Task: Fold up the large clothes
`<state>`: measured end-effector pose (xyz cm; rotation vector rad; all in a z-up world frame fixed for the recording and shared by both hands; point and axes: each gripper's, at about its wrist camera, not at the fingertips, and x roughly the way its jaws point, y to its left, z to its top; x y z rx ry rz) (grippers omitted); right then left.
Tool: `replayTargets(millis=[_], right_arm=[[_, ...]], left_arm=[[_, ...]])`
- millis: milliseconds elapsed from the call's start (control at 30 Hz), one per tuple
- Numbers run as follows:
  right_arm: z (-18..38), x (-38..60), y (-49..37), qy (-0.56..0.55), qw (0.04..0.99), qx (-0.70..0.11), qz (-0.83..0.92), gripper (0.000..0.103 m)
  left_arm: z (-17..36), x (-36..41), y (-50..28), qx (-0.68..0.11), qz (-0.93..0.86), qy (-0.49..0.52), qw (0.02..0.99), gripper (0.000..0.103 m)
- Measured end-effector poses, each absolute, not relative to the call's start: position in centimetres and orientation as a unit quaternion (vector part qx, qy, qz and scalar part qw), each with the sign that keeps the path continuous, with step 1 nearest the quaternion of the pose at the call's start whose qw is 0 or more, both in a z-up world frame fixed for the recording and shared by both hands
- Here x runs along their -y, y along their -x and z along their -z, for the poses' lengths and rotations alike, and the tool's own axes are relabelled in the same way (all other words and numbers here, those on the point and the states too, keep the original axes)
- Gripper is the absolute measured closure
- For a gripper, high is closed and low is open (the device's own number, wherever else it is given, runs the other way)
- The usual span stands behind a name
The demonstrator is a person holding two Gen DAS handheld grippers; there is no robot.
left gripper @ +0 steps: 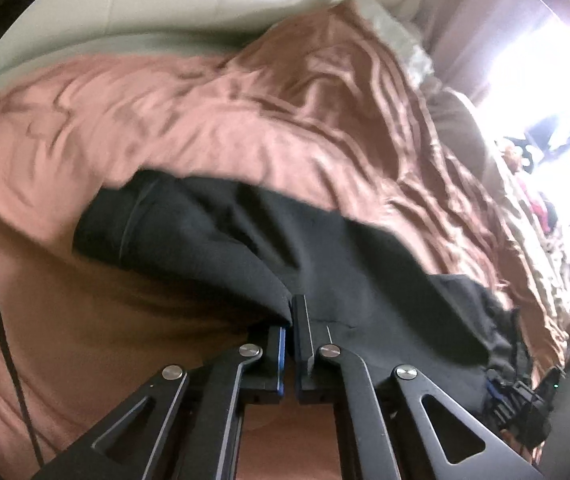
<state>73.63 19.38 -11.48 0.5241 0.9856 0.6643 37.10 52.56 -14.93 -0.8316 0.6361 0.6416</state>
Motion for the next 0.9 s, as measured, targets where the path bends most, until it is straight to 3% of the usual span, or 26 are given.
replayTargets(millis=[233,300,333,367,633,900], right_arm=[[7.0,-13.6,-69.2,-0.296,0.791,-0.424,-0.328,0.09],[5.8,-10.8,-67.0,-0.308,0.795,-0.404,-0.331,0.072],[5.5,-9.5,-66.1,-0.314,0.797,-0.398,-0.328,0.043],[5.2,-7.8,-64.8,-0.326,0.802,-0.387,-0.319,0.023],[7.3,-1.0,-59.5,-0.354,0.811,-0.383,-0.266,0.021],[7.8,0.3,-61.4,-0.369,0.805,-0.394,-0.244,0.021]], left_arm=[[8.5,-50.9,-38.0,-0.252,-0.256,0.374,0.855,0.102],[6.5,-50.0,-38.4,-0.235,-0.235,0.37,0.868,0.102],[5.2,-49.5,-38.7,-0.227,-0.224,0.365,0.875,0.102],[3.9,-48.8,-39.1,-0.22,-0.213,0.359,0.882,0.102],[-3.9,-43.8,-43.3,-0.196,-0.149,0.308,0.919,0.102],[-10.4,-36.4,-48.6,-0.168,-0.071,0.24,0.954,0.102]])
